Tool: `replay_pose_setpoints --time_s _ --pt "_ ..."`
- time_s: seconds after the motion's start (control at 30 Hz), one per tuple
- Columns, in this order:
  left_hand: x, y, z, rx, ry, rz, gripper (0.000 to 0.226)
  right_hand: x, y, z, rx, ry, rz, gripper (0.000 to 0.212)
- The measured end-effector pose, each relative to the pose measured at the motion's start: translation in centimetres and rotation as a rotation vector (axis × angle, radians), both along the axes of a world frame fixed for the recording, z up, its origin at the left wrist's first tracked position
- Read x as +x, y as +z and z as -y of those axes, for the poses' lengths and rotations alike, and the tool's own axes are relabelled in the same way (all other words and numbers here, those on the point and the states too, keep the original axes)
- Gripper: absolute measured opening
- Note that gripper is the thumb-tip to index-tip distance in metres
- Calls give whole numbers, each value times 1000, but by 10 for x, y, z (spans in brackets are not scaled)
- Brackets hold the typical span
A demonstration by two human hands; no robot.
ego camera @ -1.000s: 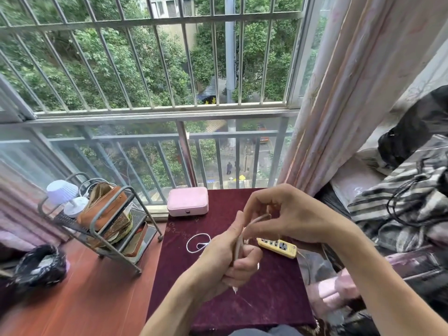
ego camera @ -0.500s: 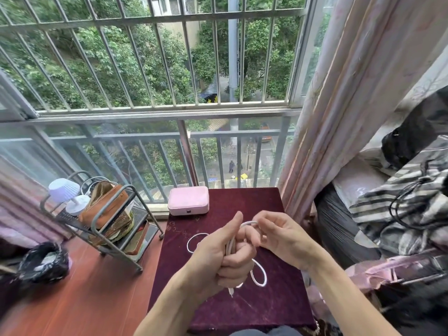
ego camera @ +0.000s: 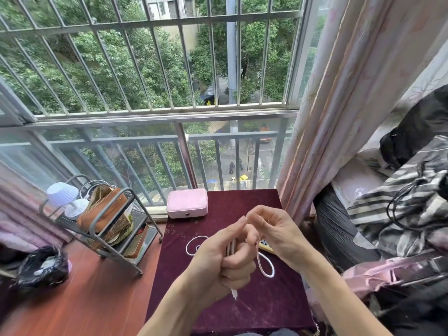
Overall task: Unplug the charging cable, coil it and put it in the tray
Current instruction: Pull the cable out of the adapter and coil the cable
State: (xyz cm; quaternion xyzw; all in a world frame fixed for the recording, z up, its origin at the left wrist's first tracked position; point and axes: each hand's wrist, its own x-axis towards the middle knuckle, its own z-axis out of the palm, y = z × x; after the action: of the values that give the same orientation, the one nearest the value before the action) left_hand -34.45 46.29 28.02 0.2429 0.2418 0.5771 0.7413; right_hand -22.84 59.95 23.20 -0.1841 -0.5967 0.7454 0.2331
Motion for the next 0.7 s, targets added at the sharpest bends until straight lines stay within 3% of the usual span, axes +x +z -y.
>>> replay_pose_setpoints --time_s 0.33,0.43,0.7 --pt "-9 11 -3 27 209 182 24 4 -23 28 12 -88 55 43" --pt "-15 16 -5 34 272 176 23 7 -30 38 76 -111 116 27" --pt "-27 15 -10 1 409 91 30 30 -6 61 689 12 394 19"
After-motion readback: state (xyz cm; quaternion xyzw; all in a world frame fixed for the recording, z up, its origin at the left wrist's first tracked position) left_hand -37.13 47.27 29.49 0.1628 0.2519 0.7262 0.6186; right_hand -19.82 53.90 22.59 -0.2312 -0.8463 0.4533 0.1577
